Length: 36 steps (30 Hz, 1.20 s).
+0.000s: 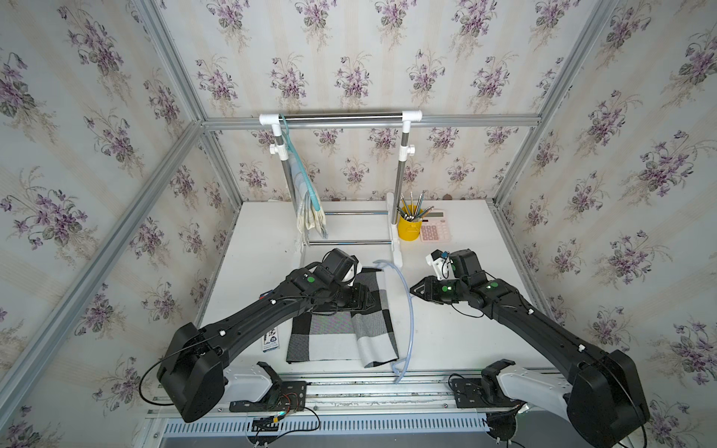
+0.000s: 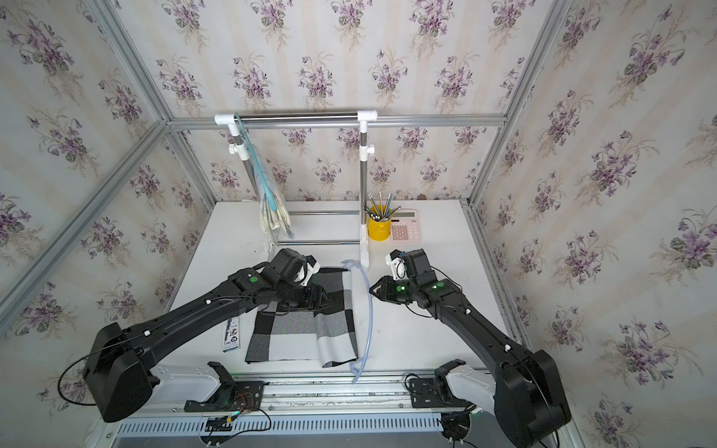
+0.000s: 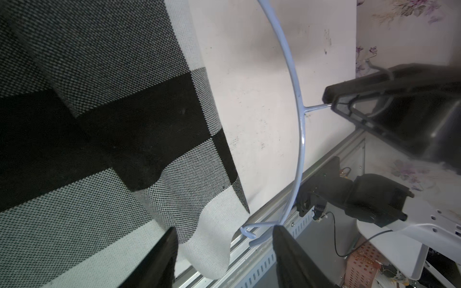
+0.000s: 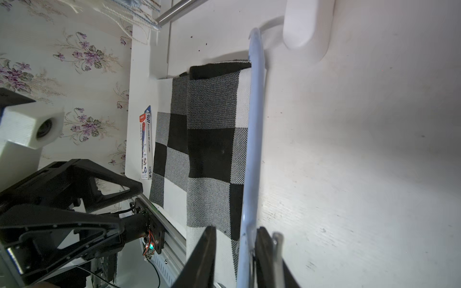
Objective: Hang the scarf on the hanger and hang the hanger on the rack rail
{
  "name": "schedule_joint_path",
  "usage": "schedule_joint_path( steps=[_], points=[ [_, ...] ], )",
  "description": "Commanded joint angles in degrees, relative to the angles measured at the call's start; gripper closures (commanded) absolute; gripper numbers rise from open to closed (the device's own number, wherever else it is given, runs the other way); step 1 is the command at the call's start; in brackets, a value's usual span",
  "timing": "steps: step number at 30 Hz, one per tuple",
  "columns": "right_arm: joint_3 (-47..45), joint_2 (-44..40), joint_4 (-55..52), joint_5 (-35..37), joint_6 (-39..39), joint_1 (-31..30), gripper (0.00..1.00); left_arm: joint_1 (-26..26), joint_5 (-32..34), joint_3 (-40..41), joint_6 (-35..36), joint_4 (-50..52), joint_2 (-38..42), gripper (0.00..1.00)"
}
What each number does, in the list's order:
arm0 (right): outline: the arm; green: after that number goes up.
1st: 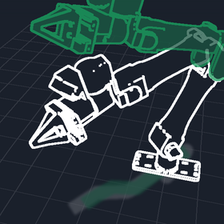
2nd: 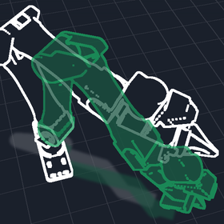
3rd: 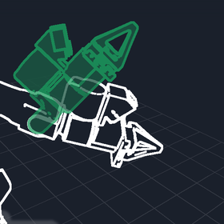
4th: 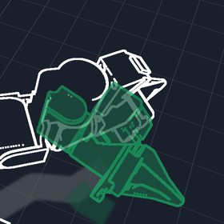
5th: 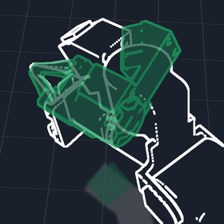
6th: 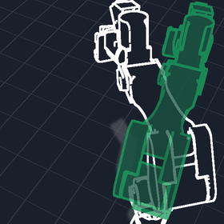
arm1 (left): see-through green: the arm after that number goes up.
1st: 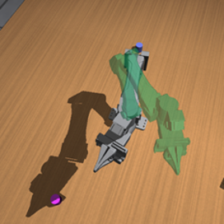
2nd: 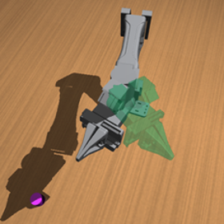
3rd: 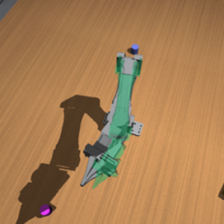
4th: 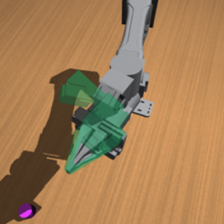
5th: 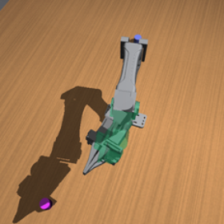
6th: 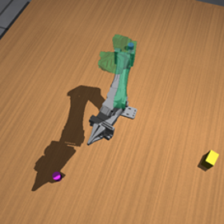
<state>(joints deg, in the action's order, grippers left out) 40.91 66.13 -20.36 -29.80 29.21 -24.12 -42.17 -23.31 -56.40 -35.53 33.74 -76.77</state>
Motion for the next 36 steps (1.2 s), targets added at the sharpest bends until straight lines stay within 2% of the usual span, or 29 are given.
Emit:
schedule_joint_path(
  steps=[1, 3, 9, 16, 20, 27, 29, 30, 32, 34, 36],
  points=[
    [0.4, 0.5, -1.3, 0.9, -1.7, -0.2, 0.74, 0.3, 0.3, 0.4, 1.8, 1.6, -1.0, 0.38],
    [0.5, 0.7, -1.5, 1.2, -2.0, -0.4, 0.8, 0.3, -0.1, 1.0, 2.0, 1.1, -1.5, 0.37],
    [0.4, 1.7, -1.9, 1.2, -2.7, -1.0, 0.81, 1.0, -0.1, 2.6, 1.9, -0.2, -1.5, 0.38],
    [0.4, 1.3, -2.3, 1.7, -2.9, -1.0, 0.99, 1.6, 0.1, 4.8, 0.1, -2.1, -3.8, 0.35],
    [0.2, 1.1, -2.2, 1.5, -2.6, -1.1, 1.0, 1.6, -0.4, 6.5, -1.8, -4.8, -8.1, 0.29],
    [0.1, 1.0, -1.9, 1.0, -2.4, -1.1, 1.0, 1.6, -1.8, 6.2, -3.4, -8.9, -14.4, 0.28],
    [0.0, 0.9, -1.7, 0.8, -2.3, -1.0, 1.0, 1.6, -2.6, 6.0, -3.4, -9.8, -15.4, 0.34],
    [0.0, 1.0, -1.6, 0.8, -2.2, -1.1, 1.0, 1.6, -3.0, 6.1, -3.5, -10.2, -15.6, 0.42],
    [-0.1, 1.1, -1.4, 0.4, -2.1, -1.0, 1.0, 1.6, -2.8, 6.2, -3.6, -10.3, -15.3, 0.74],
    [0.0, 1.1, -1.1, -0.4, -1.7, -1.1, 1.0, 1.6, -1.1, 5.9, -3.6, -8.7, -14.5, 1.0],
    [0.0, 1.1, -0.6, -1.6, -1.1, -1.1, 1.0, 1.7, 1.7, 5.0, -3.0, -5.8, -13.5, 1.0]
  ],
)
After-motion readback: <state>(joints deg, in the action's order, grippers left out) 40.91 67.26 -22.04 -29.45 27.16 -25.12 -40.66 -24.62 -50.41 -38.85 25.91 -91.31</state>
